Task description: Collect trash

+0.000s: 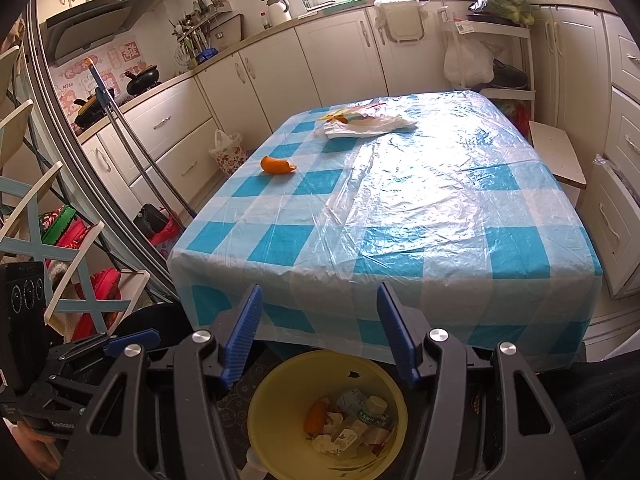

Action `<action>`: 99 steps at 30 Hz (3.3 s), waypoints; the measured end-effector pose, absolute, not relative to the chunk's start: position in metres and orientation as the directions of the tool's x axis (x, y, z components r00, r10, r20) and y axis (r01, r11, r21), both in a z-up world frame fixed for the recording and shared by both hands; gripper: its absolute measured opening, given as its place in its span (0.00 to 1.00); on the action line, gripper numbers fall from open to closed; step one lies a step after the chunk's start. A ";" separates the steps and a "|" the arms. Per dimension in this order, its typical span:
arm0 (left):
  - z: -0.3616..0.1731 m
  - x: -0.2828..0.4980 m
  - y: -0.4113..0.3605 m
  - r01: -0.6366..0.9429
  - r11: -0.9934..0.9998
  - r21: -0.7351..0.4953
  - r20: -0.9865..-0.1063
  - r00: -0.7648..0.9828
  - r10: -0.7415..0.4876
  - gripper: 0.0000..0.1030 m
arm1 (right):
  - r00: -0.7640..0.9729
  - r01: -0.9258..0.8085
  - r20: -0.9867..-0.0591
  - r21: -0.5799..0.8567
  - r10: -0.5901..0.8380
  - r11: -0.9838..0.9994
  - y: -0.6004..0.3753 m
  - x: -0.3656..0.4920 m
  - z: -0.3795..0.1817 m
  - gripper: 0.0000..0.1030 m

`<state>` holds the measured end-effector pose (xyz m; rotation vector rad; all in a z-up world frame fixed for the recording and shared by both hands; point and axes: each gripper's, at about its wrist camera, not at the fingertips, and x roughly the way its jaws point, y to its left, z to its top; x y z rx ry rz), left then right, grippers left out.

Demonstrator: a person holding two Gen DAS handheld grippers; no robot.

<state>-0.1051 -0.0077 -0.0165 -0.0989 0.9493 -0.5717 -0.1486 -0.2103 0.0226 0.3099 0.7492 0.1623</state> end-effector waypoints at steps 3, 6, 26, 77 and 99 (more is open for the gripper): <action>-0.017 -0.105 -0.007 0.418 0.849 -0.324 -0.739 0.448 -0.503 0.70 | 0.723 -0.034 -0.643 0.333 0.253 0.942 -0.211 -0.149 0.023 0.56; -0.016 -0.105 -0.008 0.419 0.847 -0.327 -0.737 0.448 -0.506 0.69 | 0.724 -0.035 -0.641 0.332 0.253 0.943 -0.212 -0.149 0.023 0.56; -0.001 -0.091 0.047 0.269 0.892 -0.363 -0.687 0.569 -0.452 0.54 | 0.735 -0.040 -0.631 0.326 0.249 0.945 -0.211 -0.150 0.030 0.56; -0.010 -0.093 0.052 0.251 0.891 -0.377 -0.688 0.568 -0.451 0.62 | 0.769 -0.103 -0.583 0.291 0.262 0.951 -0.190 -0.159 0.039 0.63; -0.008 -0.095 0.054 0.251 0.889 -0.384 -0.681 0.574 -0.456 0.62 | 0.781 -0.083 -0.573 0.301 0.250 0.950 -0.192 -0.163 0.042 0.63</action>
